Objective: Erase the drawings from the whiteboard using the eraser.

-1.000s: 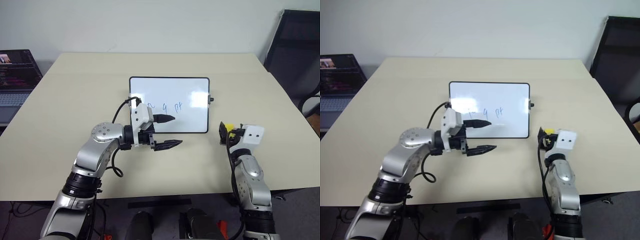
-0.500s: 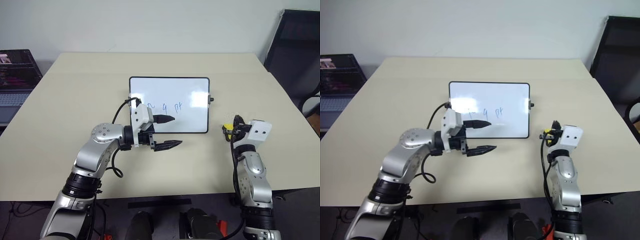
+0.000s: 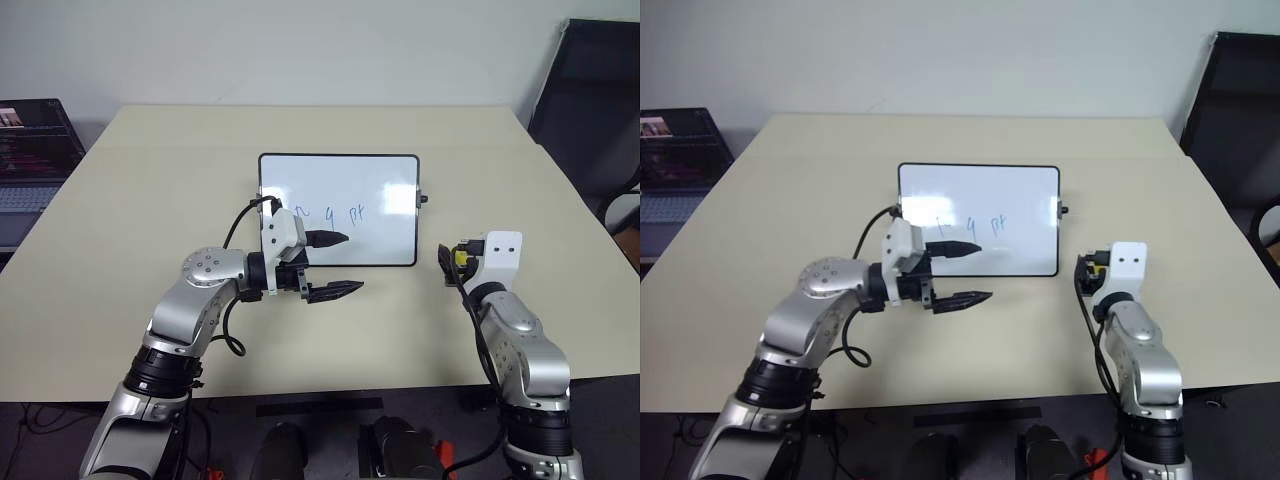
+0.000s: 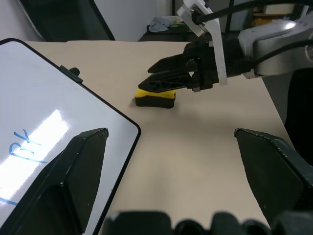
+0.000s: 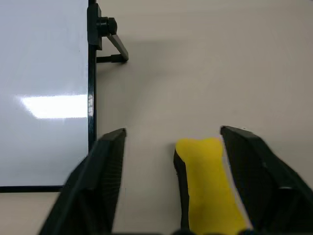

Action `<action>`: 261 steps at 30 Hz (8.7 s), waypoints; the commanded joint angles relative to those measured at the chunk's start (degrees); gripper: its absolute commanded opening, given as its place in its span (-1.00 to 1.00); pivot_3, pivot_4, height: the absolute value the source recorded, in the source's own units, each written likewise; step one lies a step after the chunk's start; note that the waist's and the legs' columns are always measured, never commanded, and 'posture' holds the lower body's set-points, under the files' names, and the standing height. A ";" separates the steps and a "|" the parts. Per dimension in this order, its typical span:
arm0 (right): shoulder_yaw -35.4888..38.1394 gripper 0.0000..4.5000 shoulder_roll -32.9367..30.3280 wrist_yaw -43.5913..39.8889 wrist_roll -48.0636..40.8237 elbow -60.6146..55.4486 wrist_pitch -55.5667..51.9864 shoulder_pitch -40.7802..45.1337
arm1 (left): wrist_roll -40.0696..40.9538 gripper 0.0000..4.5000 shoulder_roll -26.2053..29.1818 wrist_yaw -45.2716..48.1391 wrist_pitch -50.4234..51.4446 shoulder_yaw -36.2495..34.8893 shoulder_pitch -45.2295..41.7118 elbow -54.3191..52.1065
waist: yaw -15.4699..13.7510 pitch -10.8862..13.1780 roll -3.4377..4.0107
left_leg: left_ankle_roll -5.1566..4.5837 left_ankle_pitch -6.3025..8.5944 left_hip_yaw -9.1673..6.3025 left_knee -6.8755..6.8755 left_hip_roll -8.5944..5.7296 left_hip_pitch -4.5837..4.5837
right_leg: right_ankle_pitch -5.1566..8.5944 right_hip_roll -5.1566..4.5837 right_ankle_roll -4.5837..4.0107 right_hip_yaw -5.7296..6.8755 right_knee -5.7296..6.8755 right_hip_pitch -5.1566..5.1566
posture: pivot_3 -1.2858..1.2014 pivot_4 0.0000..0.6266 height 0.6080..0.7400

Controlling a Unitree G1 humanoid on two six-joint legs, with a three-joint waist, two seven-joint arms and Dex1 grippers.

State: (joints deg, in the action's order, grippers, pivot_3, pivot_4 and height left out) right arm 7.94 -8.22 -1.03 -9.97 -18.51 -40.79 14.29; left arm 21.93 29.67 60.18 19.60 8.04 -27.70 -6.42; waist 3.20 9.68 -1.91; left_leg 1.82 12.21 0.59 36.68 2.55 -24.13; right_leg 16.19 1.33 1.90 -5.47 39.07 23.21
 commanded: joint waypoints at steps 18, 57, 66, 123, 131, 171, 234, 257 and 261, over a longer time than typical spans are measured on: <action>2.93 0.85 -4.00 -3.29 -1.43 5.00 -7.96 4.69 | -0.16 1.00 -0.25 0.02 -0.89 -0.35 -0.59 -1.22 | 0.04 0.00 0.00 | 0.00 0.00 0.06 -0.01 -0.02 -0.01 | 0.02 0.00 0.03 -0.01 -0.02 0.00 | 0.03 -0.52 1.00; 2.62 -0.69 -7.76 -11.38 -11.83 -20.01 -16.39 2.45 | 2.23 1.00 5.07 -11.86 11.85 -8.16 10.61 -13.31 | 0.02 0.02 -0.01 | 0.00 0.00 -0.11 0.01 0.03 -0.01 | 0.09 -0.02 0.16 0.02 -0.02 -0.01 | 0.03 -0.52 1.00; -8.46 -0.70 -15.88 -16.96 -10.25 -18.42 -13.69 11.05 | 0.02 1.00 7.97 -12.31 12.20 -7.79 10.18 -11.81 | 0.11 0.03 0.00 | 0.00 0.00 -0.05 -0.04 0.03 0.00 | 0.11 -0.02 0.14 0.01 -0.04 0.03 | 0.03 -0.52 1.00; -30.96 -0.83 -13.49 -32.89 23.42 25.85 11.92 26.28 | -1.56 1.00 6.65 -10.59 8.13 -5.91 9.03 -8.84 | -0.03 0.05 -0.07 | -0.03 -0.02 0.00 0.14 0.02 0.04 | -0.12 -0.05 0.00 0.01 0.04 -0.03 | 0.03 -0.52 1.00; -26.37 -0.88 -9.74 -24.80 25.15 30.19 17.07 31.05 | -1.42 1.00 6.55 -10.92 8.40 -5.75 8.95 -9.36 | 0.33 0.05 -0.06 | -0.06 -0.05 0.07 0.20 0.02 0.15 | -0.15 0.00 0.12 -0.06 0.07 -0.05 | 0.03 -0.52 1.00; -18.20 -0.92 -6.93 -28.47 16.64 17.11 12.72 26.07 | 0.27 1.00 8.05 -14.83 9.55 -14.05 13.63 -9.67 | 0.08 0.09 -0.04 | -0.09 -0.07 0.01 0.02 0.03 -0.05 | -0.21 -0.08 0.04 -0.01 -0.03 0.09 | 0.03 -0.52 1.00; -44.32 -0.98 -10.02 -38.76 33.96 46.03 34.59 47.47 | -2.13 1.00 7.06 -18.67 7.20 -12.67 13.24 -9.43 | 0.07 0.22 -0.20 | -0.08 -0.05 -0.03 -0.07 -0.03 -0.21 | -0.29 -0.38 -0.16 0.14 -0.04 0.26 | 0.03 -0.52 1.00; -42.23 -1.00 -10.72 -42.18 39.49 46.92 37.76 44.26 | -1.87 1.00 6.90 -17.58 8.02 -12.12 12.74 -9.46 | 0.07 0.22 -0.20 | -0.10 -0.08 -0.12 0.17 0.00 0.03 | -0.30 -0.36 -0.15 0.24 0.05 -0.02 | 0.03 -0.52 1.00; -39.65 -1.00 -9.06 -34.25 40.22 49.83 39.66 47.54 | -1.56 1.00 7.09 -17.41 8.49 -12.21 12.96 -9.97 | 0.11 0.22 -0.20 | -0.13 -0.13 -0.04 0.19 0.00 0.12 | -0.33 -0.36 -0.16 0.16 0.14 -0.04 | 0.03 -0.52 1.00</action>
State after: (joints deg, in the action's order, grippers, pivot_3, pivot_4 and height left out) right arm -34.58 -16.92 -38.57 28.80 30.28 -1.39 59.82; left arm 19.88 36.64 42.46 28.32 -4.06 -14.43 -14.84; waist 3.30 9.90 -2.11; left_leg 1.67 12.06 0.57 36.88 2.55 -24.01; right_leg 15.84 0.97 1.74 -5.32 39.21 23.18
